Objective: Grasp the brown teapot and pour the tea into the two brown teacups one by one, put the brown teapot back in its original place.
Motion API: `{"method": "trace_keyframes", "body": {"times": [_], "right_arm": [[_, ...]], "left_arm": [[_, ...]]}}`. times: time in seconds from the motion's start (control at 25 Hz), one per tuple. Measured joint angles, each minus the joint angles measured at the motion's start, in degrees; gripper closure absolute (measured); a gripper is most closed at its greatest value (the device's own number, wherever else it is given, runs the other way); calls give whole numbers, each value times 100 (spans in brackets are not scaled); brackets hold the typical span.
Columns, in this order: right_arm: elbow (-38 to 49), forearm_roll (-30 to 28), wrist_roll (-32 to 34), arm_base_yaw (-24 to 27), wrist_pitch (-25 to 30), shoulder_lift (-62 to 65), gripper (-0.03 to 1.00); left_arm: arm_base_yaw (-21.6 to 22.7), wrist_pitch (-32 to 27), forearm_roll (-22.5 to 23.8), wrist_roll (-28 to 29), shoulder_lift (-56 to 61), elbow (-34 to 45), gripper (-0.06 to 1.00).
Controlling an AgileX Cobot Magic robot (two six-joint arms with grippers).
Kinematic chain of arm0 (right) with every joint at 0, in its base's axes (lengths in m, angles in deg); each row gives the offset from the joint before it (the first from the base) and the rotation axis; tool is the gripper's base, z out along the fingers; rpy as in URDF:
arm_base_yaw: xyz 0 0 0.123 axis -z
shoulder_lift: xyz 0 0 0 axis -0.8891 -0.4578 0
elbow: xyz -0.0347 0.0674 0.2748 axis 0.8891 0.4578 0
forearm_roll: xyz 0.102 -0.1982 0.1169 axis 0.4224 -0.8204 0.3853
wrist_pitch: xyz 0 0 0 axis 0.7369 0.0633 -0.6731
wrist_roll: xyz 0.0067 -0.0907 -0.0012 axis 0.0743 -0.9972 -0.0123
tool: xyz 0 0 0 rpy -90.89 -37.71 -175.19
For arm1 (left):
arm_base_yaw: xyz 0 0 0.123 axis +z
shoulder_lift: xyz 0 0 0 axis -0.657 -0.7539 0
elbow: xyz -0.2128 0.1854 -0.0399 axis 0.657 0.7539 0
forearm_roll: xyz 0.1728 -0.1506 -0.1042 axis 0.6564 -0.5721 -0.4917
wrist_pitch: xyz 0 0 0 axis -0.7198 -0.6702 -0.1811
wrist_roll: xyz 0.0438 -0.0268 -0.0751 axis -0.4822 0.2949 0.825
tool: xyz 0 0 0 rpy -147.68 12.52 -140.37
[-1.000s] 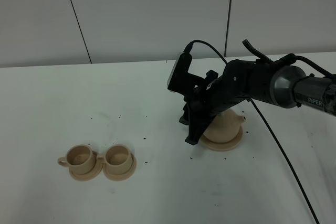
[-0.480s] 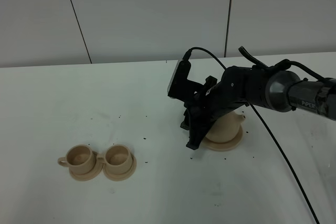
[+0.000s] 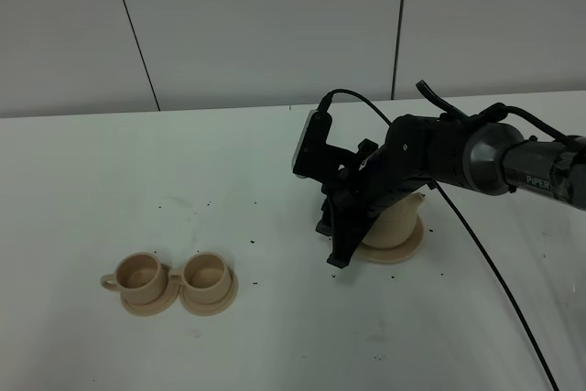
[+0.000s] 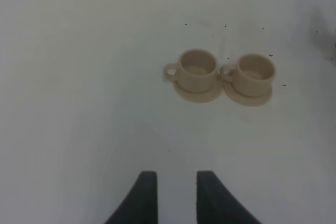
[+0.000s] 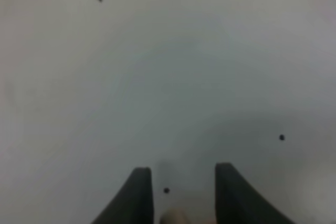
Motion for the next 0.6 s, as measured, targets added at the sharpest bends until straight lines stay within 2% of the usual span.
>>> {"method": "trace_keyframes", "body": {"times": [0.6], "right_arm": [[0,-14,47,0,324,91,69]], "left_arm": [[0,0,0,0,0,0,69]]}}
